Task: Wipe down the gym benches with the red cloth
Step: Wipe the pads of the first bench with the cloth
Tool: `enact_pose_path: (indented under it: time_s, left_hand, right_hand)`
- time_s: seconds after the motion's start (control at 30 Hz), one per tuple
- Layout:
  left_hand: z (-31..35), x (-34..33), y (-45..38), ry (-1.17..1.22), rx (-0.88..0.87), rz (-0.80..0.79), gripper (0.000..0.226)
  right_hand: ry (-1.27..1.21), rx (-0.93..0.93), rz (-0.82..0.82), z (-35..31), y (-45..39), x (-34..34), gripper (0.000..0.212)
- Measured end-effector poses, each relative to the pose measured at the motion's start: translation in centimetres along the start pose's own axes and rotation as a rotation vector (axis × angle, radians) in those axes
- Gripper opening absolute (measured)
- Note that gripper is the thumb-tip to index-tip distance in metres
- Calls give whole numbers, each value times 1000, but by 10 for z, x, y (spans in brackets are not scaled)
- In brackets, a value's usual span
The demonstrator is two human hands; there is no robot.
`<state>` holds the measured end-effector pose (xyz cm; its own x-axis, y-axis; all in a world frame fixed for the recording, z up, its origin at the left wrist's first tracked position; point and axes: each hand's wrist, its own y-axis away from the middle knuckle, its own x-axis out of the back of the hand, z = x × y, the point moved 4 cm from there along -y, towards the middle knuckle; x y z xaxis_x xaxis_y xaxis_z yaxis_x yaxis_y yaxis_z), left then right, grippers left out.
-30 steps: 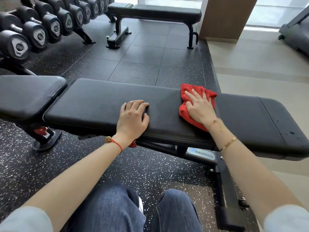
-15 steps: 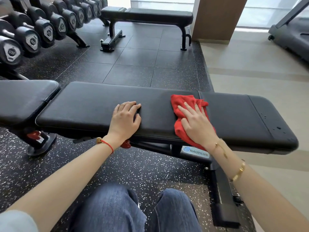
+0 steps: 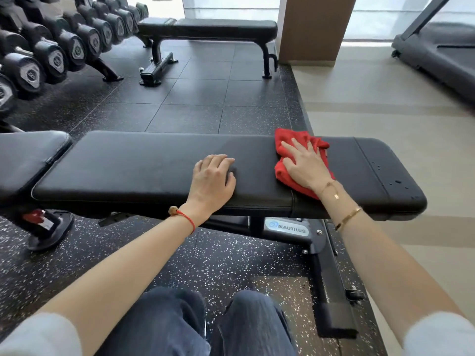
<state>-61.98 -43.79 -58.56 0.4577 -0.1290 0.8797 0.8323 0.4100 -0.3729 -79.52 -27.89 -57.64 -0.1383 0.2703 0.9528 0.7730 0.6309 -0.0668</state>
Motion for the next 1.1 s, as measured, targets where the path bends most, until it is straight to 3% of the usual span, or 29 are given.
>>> enact_pose_path:
  time_s: [0.17,0.33,0.47,0.57,0.73,0.93,1.1]
  left_hand:
    - [41,-19,-5,-24,-40,-36,39]
    - [68,-30,-6,5,-50,-44,40]
    - [90,-36,-9,23,-79,-71,42]
    - [104,-42,-16,39,-92,-70,42]
    - [119,-53,-27,50,-111,-95,44]
    - [118,-65,-29,70,-143,-150,46]
    - [118,-65,-28,59,-165,-178,47]
  right_hand:
    - [-29,156,56,20,53,3,50]
    - [-47,-18,102,80,64,21,49]
    - [-4,-177,28,78,36,23,52]
    - [-7,-152,23,57,33,16,53]
    - [25,-118,148,57,79,8,50]
    - [28,-457,246,105,104,24,50]
    - [36,-657,153,128,72,39,52]
